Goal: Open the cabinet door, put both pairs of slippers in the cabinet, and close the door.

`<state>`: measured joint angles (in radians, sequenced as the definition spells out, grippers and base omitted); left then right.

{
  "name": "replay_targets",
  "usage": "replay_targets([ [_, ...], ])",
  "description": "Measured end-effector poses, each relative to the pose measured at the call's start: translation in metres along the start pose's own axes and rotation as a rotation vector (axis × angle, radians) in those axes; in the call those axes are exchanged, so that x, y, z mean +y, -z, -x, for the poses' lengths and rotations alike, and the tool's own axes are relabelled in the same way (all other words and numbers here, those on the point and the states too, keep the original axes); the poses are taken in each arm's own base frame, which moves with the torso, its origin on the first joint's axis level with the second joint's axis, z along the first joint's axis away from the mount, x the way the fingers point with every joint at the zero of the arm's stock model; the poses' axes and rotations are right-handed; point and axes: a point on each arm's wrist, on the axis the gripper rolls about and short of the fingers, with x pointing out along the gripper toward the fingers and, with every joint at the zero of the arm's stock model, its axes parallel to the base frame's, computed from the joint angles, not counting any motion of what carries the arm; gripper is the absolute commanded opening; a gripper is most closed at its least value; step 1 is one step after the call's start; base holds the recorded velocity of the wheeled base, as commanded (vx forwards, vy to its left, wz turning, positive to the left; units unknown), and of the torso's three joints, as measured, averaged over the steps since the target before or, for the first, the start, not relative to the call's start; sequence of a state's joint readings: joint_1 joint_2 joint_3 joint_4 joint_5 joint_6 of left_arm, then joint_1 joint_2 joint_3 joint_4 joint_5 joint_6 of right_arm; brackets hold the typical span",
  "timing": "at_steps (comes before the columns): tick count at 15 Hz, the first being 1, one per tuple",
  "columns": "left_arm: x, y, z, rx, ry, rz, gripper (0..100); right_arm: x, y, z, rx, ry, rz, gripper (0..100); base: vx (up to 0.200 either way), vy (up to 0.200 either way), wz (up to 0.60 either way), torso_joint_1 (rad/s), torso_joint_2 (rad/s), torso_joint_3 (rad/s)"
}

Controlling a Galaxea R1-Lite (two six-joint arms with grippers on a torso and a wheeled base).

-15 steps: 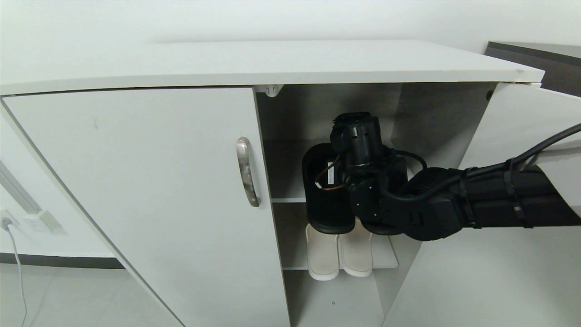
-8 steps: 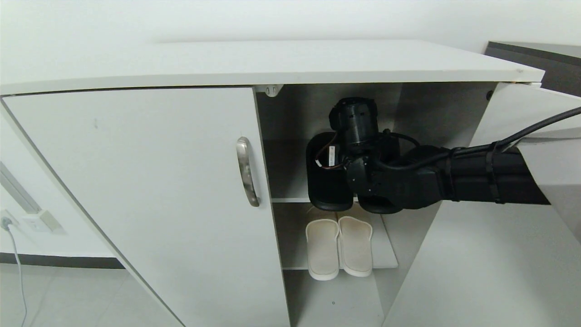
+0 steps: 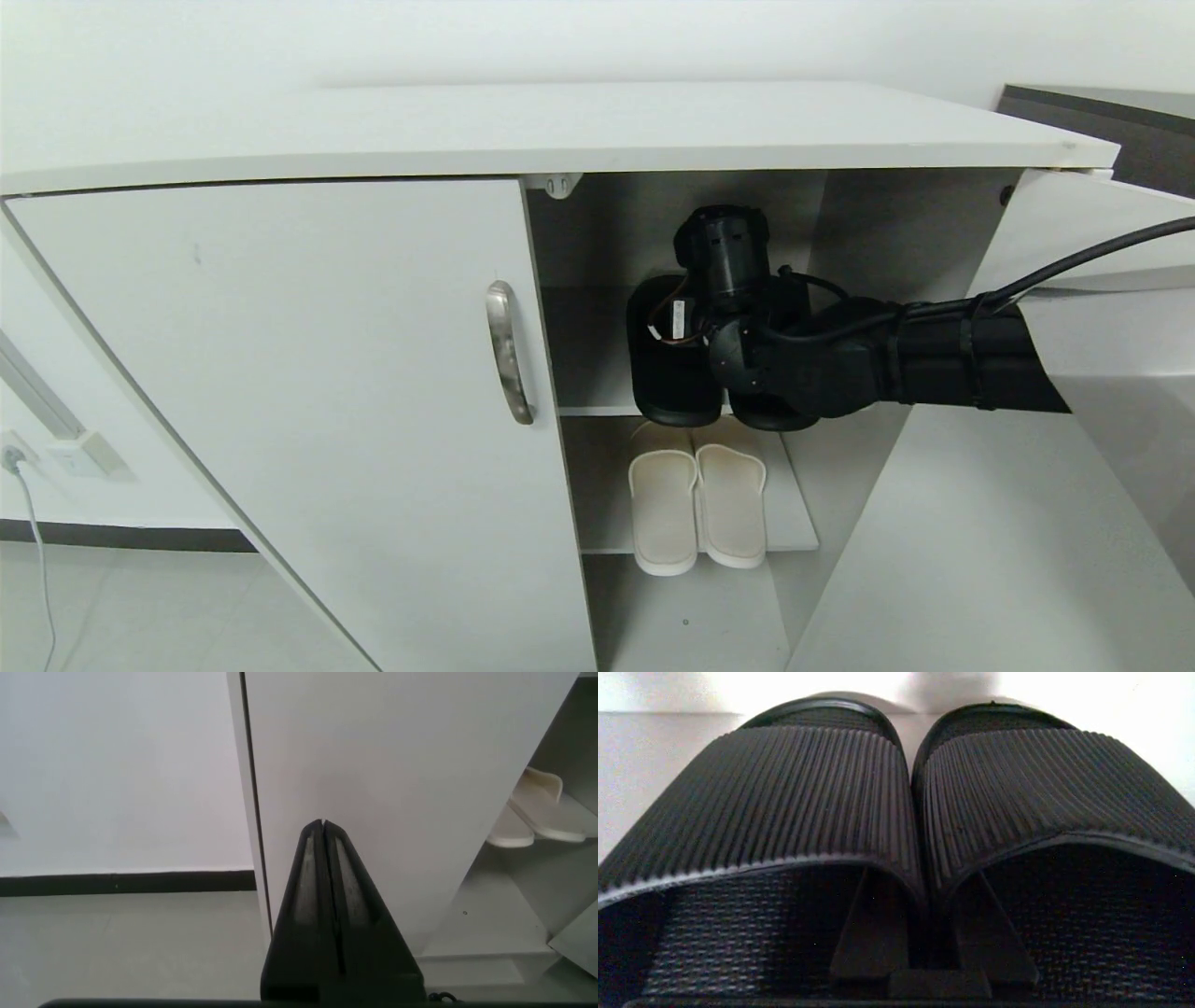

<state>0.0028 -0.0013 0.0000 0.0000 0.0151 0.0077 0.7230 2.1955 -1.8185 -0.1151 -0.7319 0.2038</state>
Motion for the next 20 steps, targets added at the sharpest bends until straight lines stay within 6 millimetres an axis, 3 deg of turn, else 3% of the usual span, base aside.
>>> replay_targets([
  [1, 0.000, 0.000, 0.000, 0.000, -0.001, 0.000, 0, 0.000, 0.001, 0.000, 0.001, 0.001, 0.001, 0, 0.000, 0.000, 0.00, 0.000, 0.00, 0.000],
  [2, 0.000, 0.000, 0.000, 0.000, -0.001, 0.000, 0, 0.001, 0.001, 0.000, 0.002, 0.000, 0.002, 100, 0.000, 0.000, 0.00, 0.000, 0.00, 0.000],
  [8, 0.000, 0.000, 0.000, 0.000, 0.000, 0.000, 0, -0.002, 0.006, 0.009, 0.023, -0.003, 0.029, 100, 0.000, 0.000, 0.00, 0.000, 0.00, 0.000],
  [14, 0.000, 0.000, 0.000, 0.000, 0.000, 0.001, 0, -0.011, 0.009, 0.050, 0.054, -0.030, 0.065, 100, 0.000, 0.000, 0.00, 0.000, 0.00, 0.000],
  [20, 0.000, 0.000, 0.000, 0.000, 0.000, 0.002, 0, -0.033, 0.017, 0.105, 0.081, -0.099, 0.055, 100, 0.000, 0.000, 0.00, 0.000, 0.00, 0.000],
])
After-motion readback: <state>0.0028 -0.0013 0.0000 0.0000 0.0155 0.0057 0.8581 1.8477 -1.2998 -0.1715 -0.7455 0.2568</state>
